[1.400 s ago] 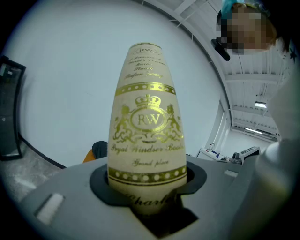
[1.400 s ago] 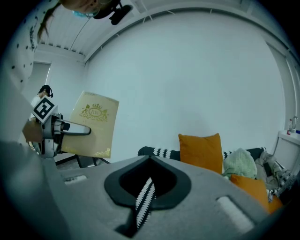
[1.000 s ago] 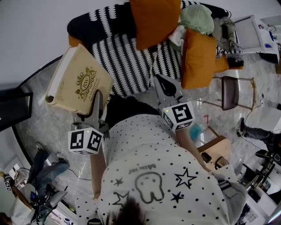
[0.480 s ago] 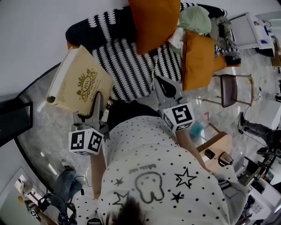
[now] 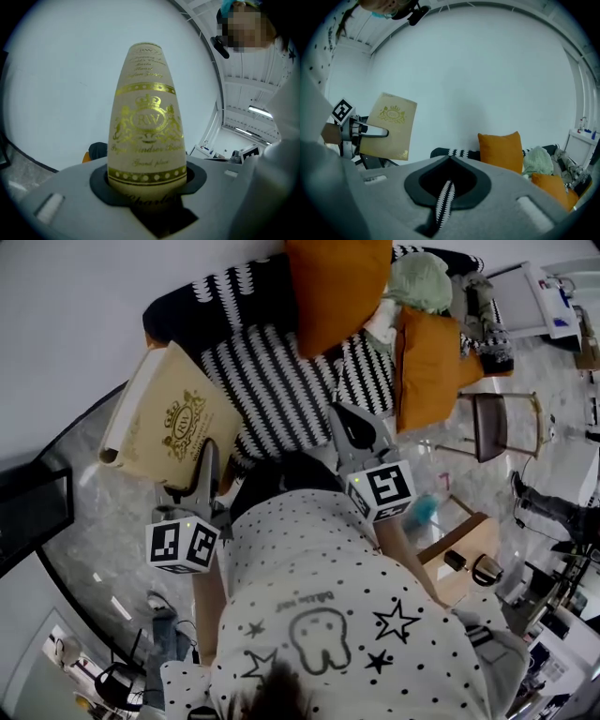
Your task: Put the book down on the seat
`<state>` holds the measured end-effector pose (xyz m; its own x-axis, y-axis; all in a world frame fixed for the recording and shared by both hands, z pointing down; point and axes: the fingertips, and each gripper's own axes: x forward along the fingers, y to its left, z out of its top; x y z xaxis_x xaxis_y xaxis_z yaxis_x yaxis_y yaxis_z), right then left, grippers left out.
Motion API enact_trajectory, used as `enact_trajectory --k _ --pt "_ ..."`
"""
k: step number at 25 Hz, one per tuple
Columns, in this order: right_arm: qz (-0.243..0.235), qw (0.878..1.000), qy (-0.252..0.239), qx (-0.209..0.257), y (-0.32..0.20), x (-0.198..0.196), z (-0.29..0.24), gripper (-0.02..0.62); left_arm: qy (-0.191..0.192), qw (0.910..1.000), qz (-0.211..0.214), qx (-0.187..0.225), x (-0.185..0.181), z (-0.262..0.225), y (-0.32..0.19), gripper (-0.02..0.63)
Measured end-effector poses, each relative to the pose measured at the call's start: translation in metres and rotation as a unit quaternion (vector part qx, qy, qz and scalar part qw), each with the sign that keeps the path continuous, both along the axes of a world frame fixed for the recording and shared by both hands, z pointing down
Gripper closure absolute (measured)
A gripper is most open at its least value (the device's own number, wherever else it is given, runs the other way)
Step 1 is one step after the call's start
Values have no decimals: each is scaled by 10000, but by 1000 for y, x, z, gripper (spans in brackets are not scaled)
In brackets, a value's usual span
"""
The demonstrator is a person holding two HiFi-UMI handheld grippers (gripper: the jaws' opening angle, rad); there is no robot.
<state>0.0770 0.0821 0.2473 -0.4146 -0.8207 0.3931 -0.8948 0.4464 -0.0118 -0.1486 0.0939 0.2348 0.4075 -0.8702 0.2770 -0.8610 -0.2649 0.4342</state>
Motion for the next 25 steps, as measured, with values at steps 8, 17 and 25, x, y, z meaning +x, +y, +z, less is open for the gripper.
enact_trajectory --k 8,17,25 --pt "-269 9995 54 -139 -14 -1 15 594 1 9998 -45 -210 12 17 -9 380" --pt "-758 9970 108 -70 -27 -22 17 594 -183 9996 121 -157 26 13 -11 380" --pt "-1724 9846 280 9 -14 -75 14 594 -453 9983 356 -121 29 1 -11 380"
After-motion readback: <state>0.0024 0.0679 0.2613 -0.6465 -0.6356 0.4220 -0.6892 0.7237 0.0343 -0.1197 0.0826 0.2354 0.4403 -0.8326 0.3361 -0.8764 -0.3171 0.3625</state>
